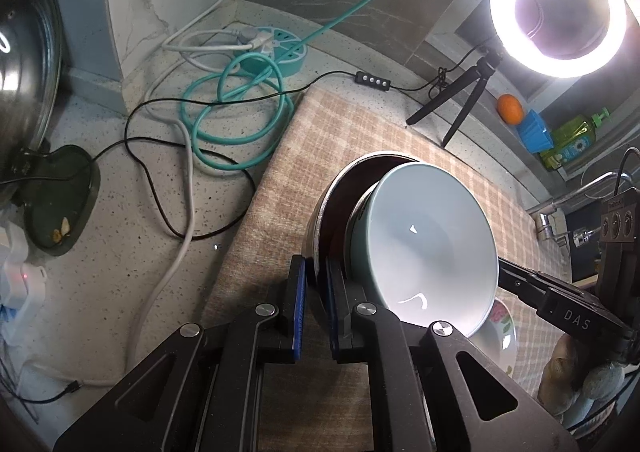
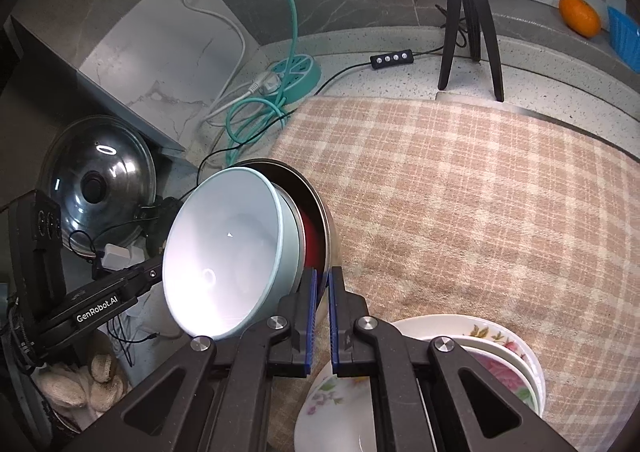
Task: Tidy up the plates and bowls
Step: 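Lift the nested bowls with the right gripper and carry them over the plate stack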
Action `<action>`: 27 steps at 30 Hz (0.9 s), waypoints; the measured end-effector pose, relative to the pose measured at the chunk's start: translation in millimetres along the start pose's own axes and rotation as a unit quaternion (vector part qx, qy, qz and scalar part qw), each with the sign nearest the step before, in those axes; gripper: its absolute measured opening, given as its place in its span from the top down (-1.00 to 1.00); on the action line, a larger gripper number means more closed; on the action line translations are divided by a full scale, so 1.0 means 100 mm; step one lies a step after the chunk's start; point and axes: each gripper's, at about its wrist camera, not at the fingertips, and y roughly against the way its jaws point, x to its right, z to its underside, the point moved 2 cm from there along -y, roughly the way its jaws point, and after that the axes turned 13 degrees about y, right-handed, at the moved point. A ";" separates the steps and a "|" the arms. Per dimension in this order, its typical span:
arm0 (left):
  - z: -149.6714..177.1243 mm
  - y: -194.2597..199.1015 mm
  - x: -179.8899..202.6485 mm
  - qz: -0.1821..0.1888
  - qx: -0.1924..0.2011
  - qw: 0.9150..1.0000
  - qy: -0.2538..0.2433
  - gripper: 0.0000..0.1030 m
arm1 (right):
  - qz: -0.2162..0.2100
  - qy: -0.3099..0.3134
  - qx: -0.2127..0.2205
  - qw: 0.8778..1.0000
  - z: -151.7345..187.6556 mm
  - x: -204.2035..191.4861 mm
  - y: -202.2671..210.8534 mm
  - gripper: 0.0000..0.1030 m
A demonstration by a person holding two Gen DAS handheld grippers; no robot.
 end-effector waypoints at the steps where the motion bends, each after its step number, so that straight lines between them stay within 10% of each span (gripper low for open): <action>1: 0.01 0.02 0.02 0.001 0.001 1.000 -0.002 0.85 | 0.000 0.001 0.003 1.000 0.00 -0.01 0.05 0.89; 27: 0.55 0.23 0.76 0.051 -0.019 0.995 -0.083 0.84 | 0.032 -0.044 0.045 0.998 0.68 0.28 1.03 0.89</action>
